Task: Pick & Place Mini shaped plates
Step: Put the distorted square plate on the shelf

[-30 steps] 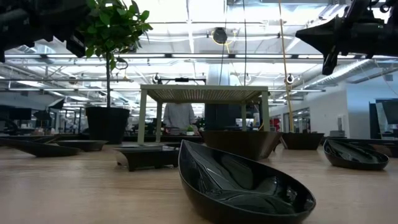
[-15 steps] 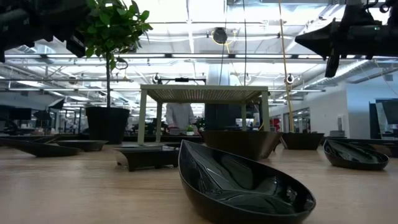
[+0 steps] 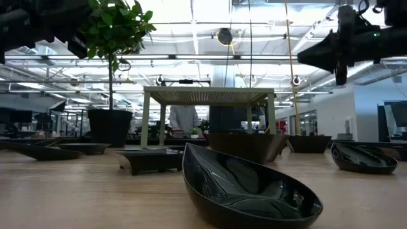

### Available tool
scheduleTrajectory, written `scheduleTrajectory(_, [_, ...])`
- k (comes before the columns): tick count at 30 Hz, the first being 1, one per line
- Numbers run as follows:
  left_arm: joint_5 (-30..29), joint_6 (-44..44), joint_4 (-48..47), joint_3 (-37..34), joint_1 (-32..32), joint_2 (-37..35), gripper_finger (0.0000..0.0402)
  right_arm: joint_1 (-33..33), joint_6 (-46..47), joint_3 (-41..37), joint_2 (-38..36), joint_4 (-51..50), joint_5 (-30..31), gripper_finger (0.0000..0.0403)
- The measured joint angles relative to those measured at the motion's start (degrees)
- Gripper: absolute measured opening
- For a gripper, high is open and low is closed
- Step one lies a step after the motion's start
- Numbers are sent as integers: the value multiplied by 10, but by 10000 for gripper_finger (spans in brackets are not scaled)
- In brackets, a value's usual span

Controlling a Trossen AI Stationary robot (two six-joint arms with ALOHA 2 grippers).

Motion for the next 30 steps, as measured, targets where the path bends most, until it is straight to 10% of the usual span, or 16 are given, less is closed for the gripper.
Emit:
scheduleTrajectory(12, [0, 0, 0, 0, 0, 0, 49, -21, 0, 44, 28, -10, 0, 137])
scheduleTrajectory(30, [-9, 29, 0, 0, 0, 0, 49, -30, -96, 49, 29, 210, 0, 137])
